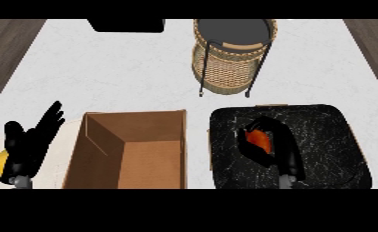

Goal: Pick the tomato from the tray and place it in the tiered basket

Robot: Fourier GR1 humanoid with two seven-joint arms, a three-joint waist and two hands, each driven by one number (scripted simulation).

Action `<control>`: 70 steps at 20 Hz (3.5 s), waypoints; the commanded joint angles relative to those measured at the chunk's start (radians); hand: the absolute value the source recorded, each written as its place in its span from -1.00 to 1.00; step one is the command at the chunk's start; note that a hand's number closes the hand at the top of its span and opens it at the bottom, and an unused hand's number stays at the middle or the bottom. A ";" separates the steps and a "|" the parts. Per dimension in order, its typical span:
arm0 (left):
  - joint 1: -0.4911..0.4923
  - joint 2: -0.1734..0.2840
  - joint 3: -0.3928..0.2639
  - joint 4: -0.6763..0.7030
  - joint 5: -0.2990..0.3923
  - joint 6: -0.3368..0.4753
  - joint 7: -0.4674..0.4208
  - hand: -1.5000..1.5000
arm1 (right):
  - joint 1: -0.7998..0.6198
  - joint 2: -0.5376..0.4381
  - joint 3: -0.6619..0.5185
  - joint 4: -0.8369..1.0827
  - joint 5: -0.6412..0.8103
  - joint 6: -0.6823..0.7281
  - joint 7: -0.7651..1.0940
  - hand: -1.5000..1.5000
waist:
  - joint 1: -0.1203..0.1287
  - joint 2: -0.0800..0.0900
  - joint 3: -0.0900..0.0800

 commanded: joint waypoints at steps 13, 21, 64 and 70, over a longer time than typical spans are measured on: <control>-0.043 0.010 -0.029 0.023 -0.012 -0.028 0.021 0.00 | -0.448 0.030 0.603 0.019 0.574 0.019 0.738 1.00 | 0.066 -0.022 -0.005; -0.045 0.004 -0.027 0.039 -0.003 -0.039 0.013 0.00 | -0.747 0.030 0.672 -0.052 0.652 0.097 1.098 1.00 | 0.062 -0.012 -0.001; -0.010 -0.018 -0.019 -0.051 -0.015 -0.008 0.031 0.00 | -1.531 -0.114 0.250 1.101 0.482 -0.001 0.381 1.00 | 0.039 0.014 0.003; 0.022 -0.030 -0.015 -0.055 -0.011 -0.016 0.008 0.00 | -1.609 -0.158 0.188 1.179 0.465 0.038 0.215 1.00 | 0.027 0.012 0.004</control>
